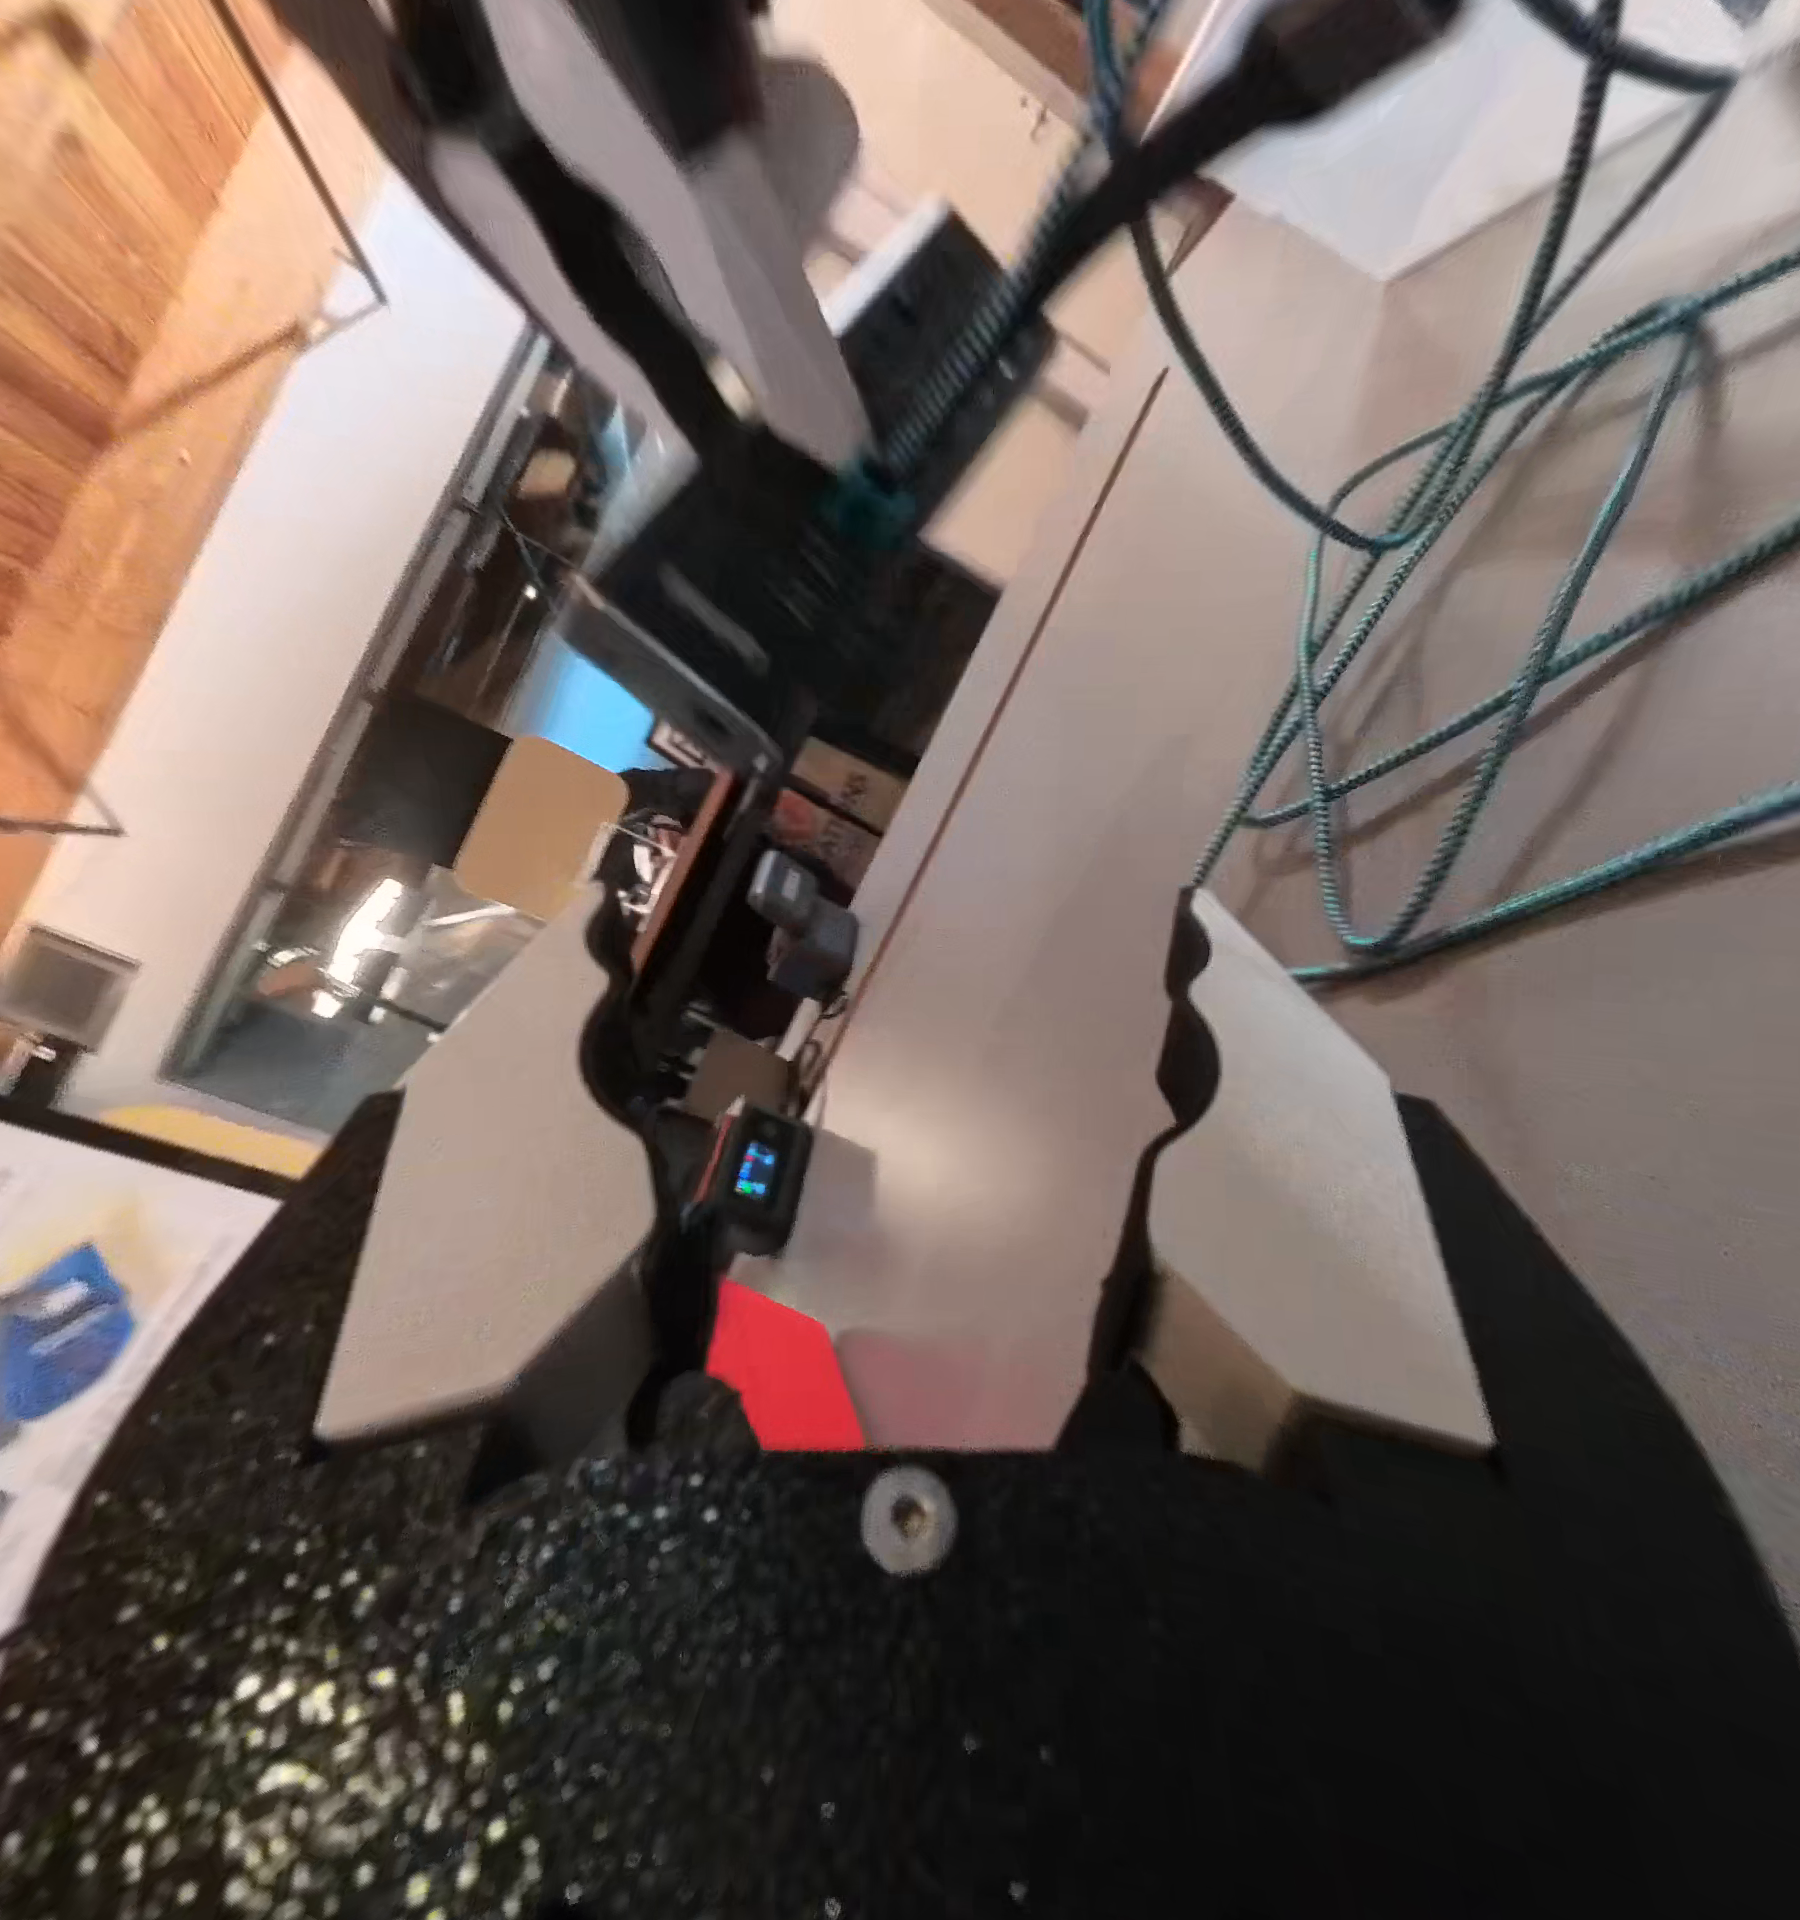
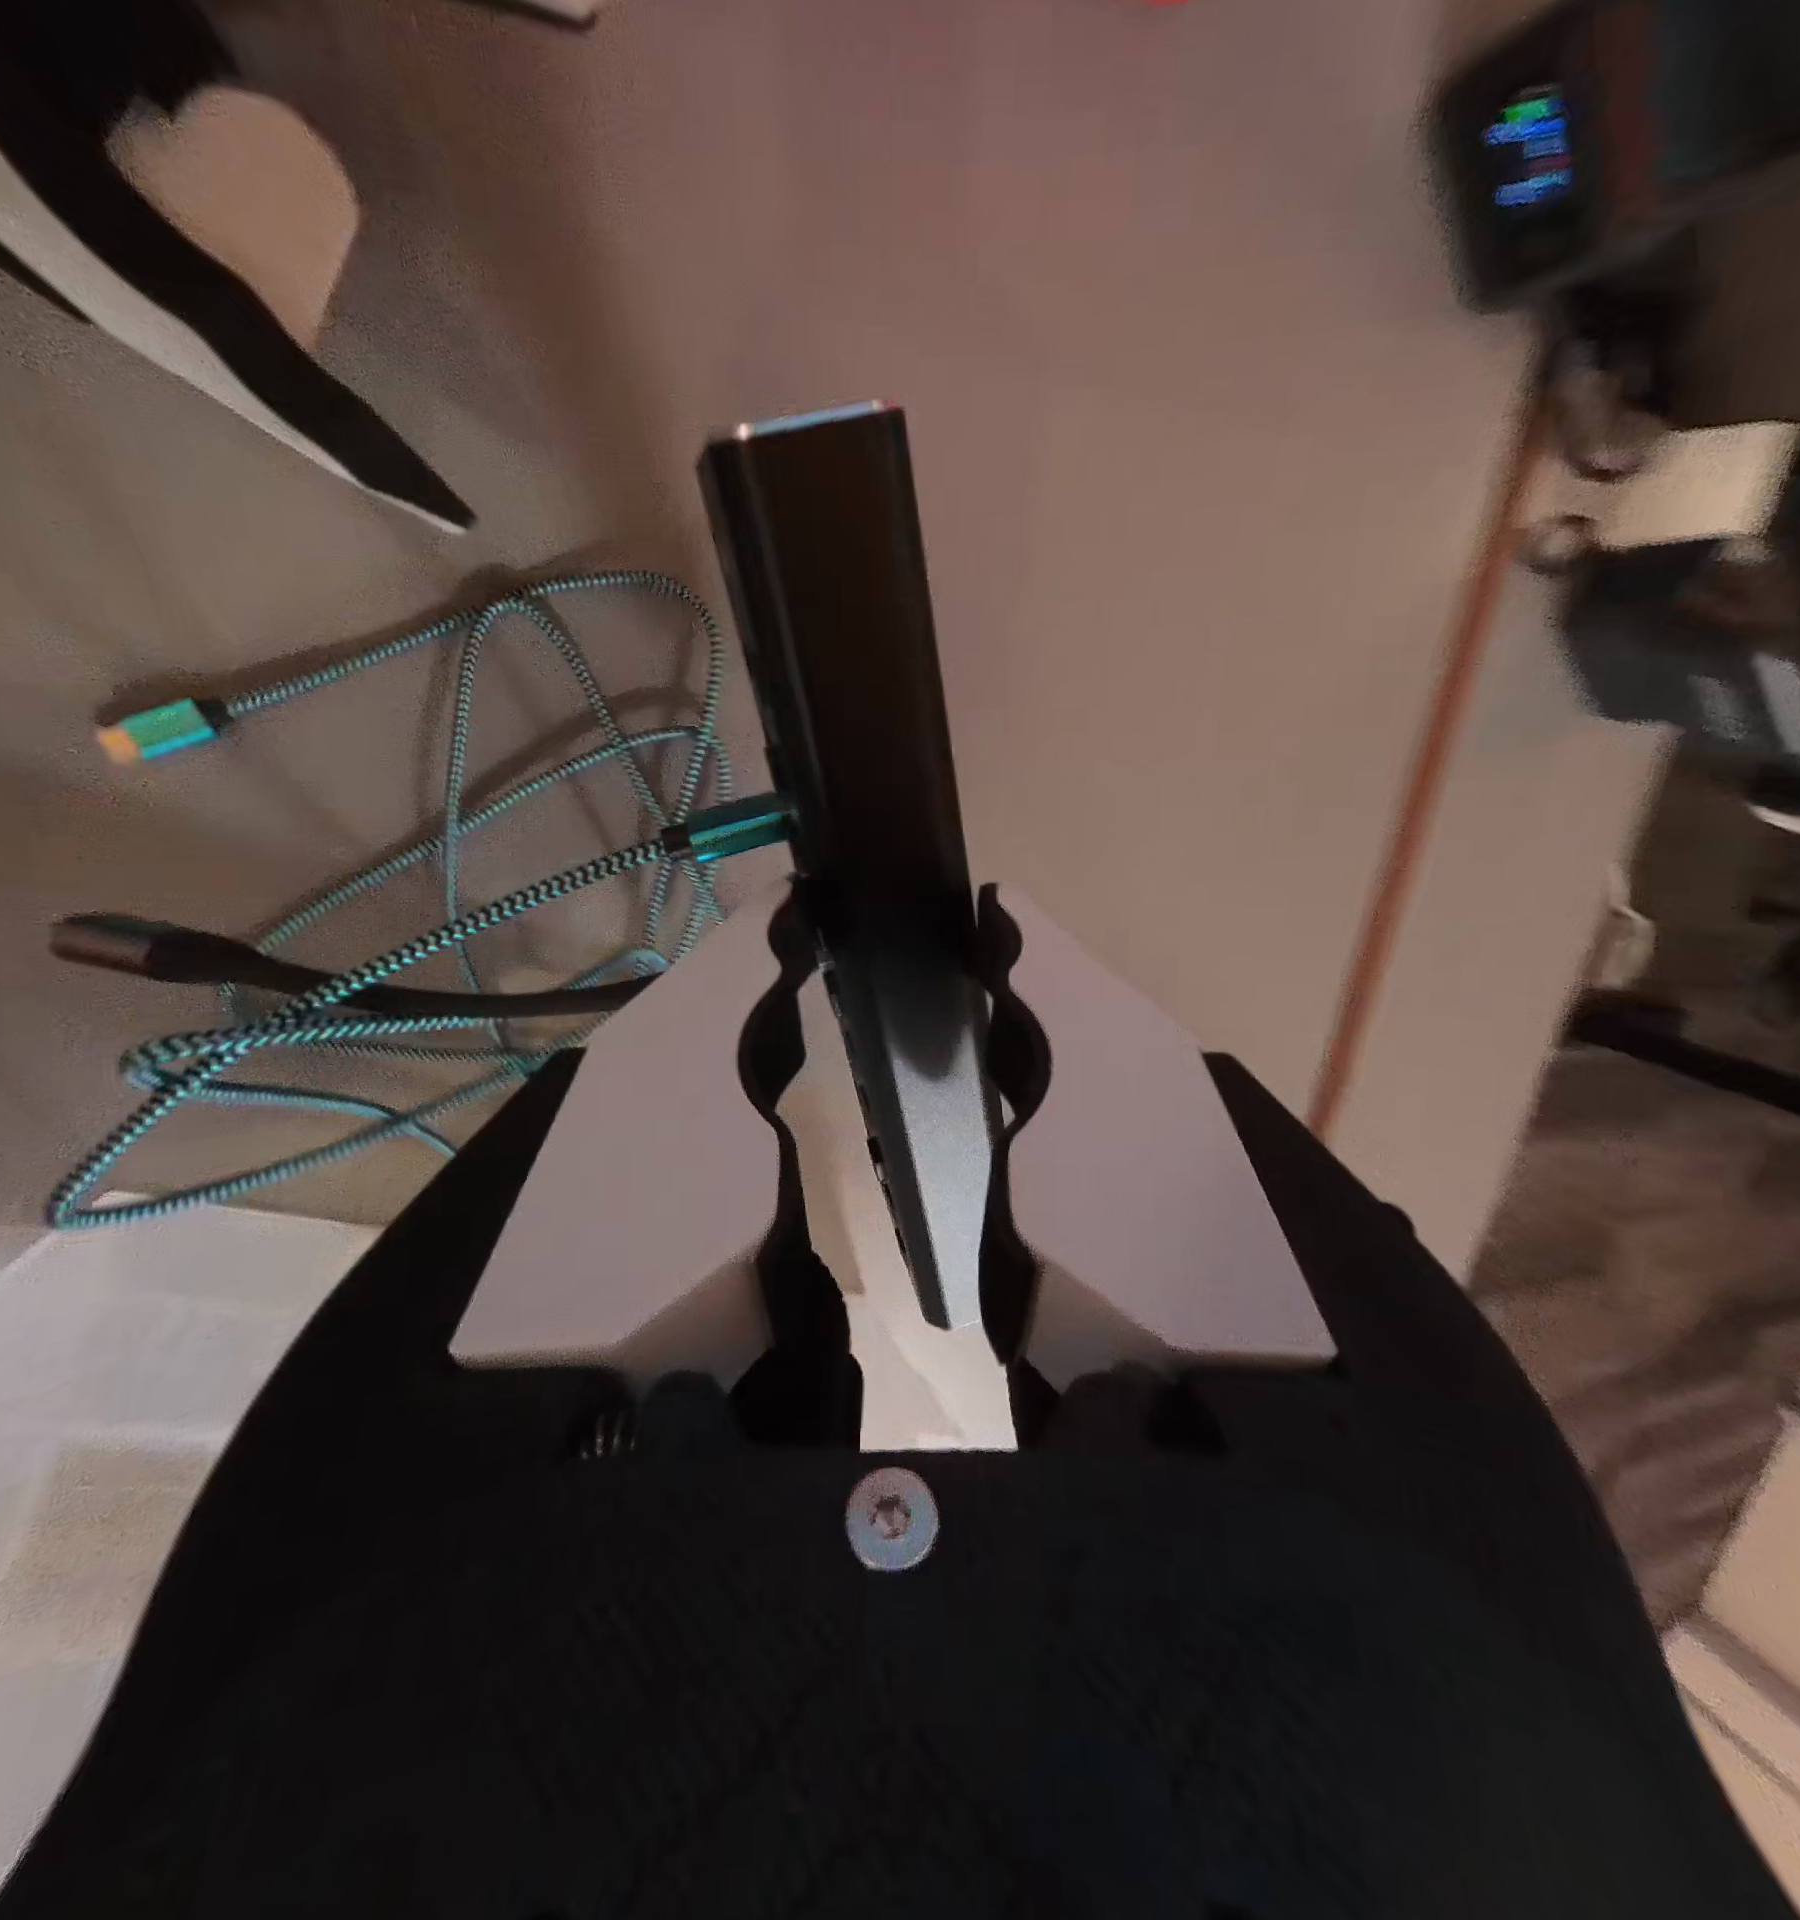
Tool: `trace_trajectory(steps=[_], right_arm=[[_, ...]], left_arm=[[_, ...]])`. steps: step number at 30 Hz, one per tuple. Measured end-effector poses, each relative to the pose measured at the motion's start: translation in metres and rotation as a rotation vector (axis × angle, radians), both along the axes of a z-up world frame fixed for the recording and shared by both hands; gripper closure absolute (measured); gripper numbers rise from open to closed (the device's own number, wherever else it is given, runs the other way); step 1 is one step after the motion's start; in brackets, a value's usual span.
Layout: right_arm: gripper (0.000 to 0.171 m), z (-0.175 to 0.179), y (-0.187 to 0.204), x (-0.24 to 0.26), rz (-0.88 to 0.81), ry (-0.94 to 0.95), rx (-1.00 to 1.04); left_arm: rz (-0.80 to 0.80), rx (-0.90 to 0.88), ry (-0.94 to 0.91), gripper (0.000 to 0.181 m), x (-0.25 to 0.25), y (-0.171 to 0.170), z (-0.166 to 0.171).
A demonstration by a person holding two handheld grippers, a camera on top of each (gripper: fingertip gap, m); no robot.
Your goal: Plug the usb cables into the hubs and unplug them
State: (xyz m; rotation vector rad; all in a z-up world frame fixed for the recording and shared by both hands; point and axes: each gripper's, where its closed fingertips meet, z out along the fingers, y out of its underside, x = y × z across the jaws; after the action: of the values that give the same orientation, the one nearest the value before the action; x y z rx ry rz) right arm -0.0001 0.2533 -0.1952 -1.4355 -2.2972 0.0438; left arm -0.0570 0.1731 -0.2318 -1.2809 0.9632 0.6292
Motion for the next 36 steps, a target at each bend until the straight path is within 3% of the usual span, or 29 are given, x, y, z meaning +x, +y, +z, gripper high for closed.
trace_trajectory(steps=[6, 9, 11, 15, 20, 23, 28, 34, 36], right_arm=[[0.141, 0.130, 0.028, 0.043, -0.137, 0.206, 0.231], [0.141, 0.166, 0.041, 0.079, -0.225, 0.180, 0.352], [0.141, 0.171, 0.051, 0.109, -0.301, 0.125, 0.389], [0.141, 0.139, 0.071, 0.179, -0.487, 0.001, 0.357], [0.141, 0.051, 0.081, 0.245, -0.659, -0.097, 0.209], [0.141, 0.005, 0.076, 0.254, -0.708, -0.076, 0.088], [0.141, -0.039, 0.073, 0.262, -0.742, -0.136, 0.018], [0.139, -0.071, 0.065, 0.262, -0.786, -0.208, -0.031], [0.126, -0.062, 0.071, 0.259, -0.811, -0.185, 0.005]], left_arm=[[-0.021, -0.106, -0.012, 0.095, 0.004, 0.006, -0.017], [-0.042, -0.141, -0.017, 0.099, 0.010, 0.005, -0.023], [-0.040, -0.145, -0.004, 0.101, 0.009, 0.004, -0.024], [-0.038, -0.169, -0.011, 0.106, 0.008, 0.005, -0.027], [-0.034, -0.203, -0.050, 0.108, 0.005, 0.009, -0.030], [-0.028, -0.212, -0.072, 0.109, 0.002, 0.010, -0.030], [-0.017, -0.223, -0.079, 0.111, -0.001, 0.011, -0.032], [-0.020, -0.226, -0.074, 0.113, 0.000, 0.010, -0.032], [-0.022, -0.230, -0.075, 0.113, 0.000, 0.010, -0.033]])
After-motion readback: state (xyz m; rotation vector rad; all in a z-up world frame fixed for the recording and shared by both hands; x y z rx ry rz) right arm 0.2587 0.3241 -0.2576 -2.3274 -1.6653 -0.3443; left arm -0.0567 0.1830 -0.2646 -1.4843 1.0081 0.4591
